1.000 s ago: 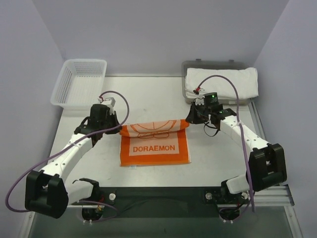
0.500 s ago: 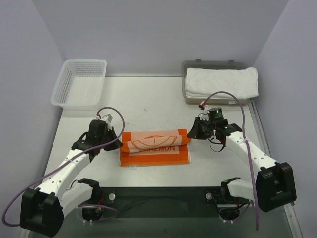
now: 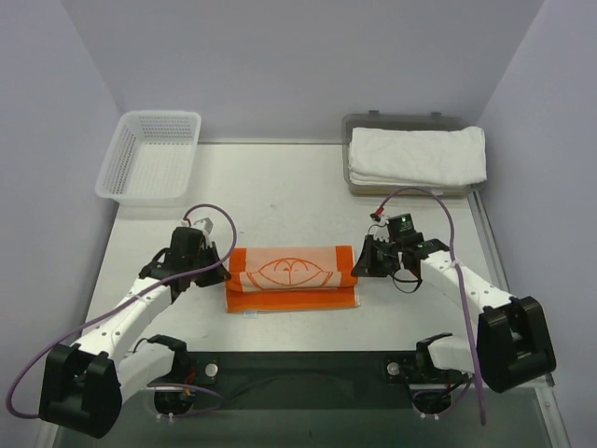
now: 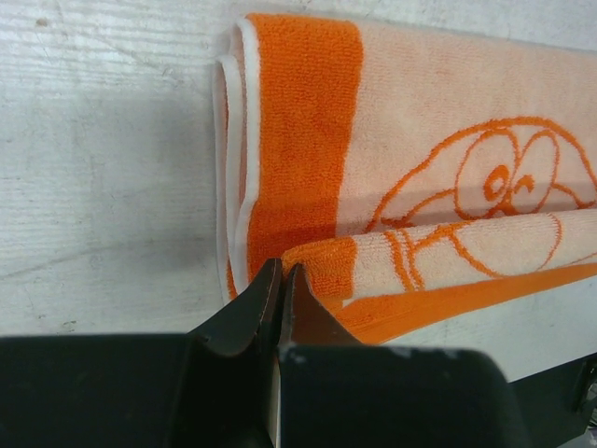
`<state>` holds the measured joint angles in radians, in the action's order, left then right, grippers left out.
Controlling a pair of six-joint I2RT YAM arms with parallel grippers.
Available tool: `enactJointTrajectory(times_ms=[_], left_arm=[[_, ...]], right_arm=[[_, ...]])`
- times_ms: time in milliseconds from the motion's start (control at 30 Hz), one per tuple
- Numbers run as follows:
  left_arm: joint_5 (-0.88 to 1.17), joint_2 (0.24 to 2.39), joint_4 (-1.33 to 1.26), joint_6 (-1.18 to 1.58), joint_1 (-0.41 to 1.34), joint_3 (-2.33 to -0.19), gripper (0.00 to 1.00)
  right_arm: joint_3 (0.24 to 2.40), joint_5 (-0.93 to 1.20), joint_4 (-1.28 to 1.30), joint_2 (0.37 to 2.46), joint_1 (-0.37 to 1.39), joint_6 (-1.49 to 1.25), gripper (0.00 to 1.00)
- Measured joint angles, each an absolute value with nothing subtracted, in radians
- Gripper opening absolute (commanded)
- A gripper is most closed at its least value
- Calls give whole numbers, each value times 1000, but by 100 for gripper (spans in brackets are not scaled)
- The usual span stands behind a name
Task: Fold and stack the towels
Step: Fold the towel
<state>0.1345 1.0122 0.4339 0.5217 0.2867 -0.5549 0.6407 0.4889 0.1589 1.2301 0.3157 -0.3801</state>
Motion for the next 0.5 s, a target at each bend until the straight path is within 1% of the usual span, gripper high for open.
enactJointTrajectory(times_ms=[67, 100, 133, 200, 233, 300, 333, 400, 500], left_arm=[[139, 1032, 434, 530, 287, -550, 0], [143, 1039, 434, 535, 287, -547, 4], [146, 1042, 437, 539, 287, -546, 6], [152, 1043, 445, 543, 287, -546, 15], [155, 1040, 451, 547, 288, -546, 32], [145, 1022, 476, 546, 287, -546, 51], [134, 1003, 492, 550, 286, -546, 68], [112, 944, 528, 555, 286, -546, 76], [84, 844, 581, 562, 286, -560, 77]], right_arm=[[632, 490, 160, 1273, 316, -384, 0], [627, 490, 163, 1289, 316, -386, 1], [623, 490, 163, 1301, 316, -386, 5], [620, 490, 169, 1311, 316, -389, 14], [620, 490, 172, 1311, 316, -390, 25], [620, 478, 185, 1304, 324, -383, 35], [620, 467, 200, 1296, 334, -377, 43], [620, 438, 231, 1257, 369, -367, 49], [624, 425, 268, 1174, 431, -356, 49]])
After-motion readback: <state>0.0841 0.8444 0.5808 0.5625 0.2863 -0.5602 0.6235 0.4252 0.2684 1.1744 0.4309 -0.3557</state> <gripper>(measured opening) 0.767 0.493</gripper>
